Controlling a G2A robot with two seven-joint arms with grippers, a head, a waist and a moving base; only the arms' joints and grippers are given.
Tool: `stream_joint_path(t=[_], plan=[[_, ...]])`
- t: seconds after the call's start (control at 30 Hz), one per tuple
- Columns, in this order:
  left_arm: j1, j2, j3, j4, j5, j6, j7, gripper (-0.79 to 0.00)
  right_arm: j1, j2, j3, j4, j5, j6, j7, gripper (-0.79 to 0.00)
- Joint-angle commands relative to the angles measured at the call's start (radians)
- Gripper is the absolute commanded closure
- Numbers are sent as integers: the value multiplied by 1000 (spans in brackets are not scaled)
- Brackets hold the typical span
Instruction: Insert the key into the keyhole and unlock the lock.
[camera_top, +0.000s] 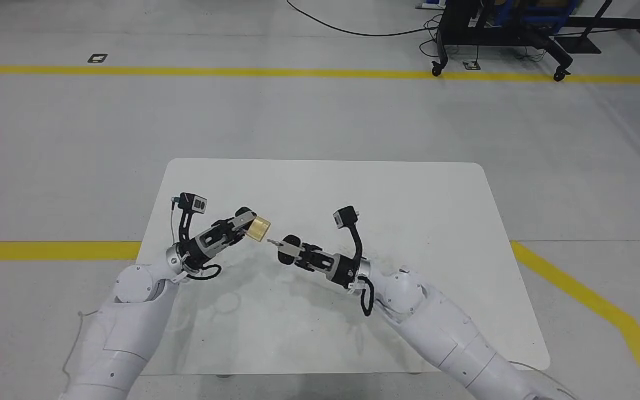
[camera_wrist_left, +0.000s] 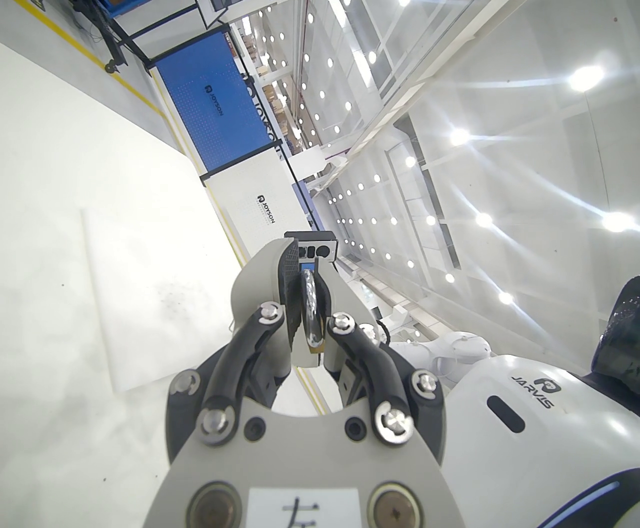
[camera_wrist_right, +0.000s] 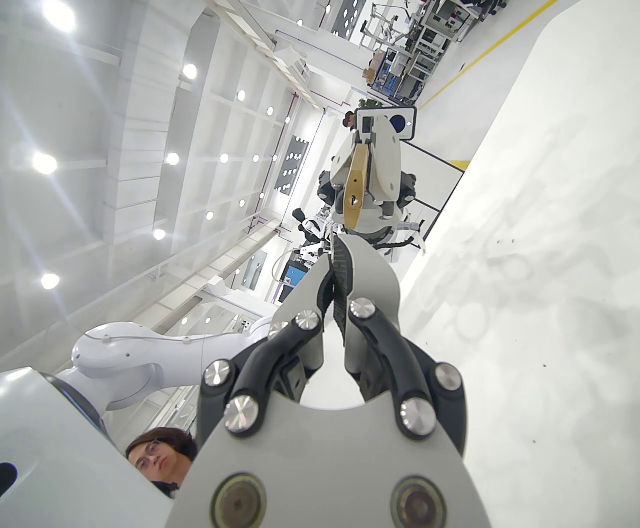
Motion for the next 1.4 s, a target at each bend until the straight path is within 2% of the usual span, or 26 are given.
stream_joint_path(t=[0.0, 1.37], plan=[[0, 0, -1, -1, 5, -3, 1, 0, 1, -2, 2, 3, 1, 7, -2, 0], [19, -1, -2, -32, 54, -26, 38, 0, 1, -38, 31, 40, 10, 55, 19, 0]])
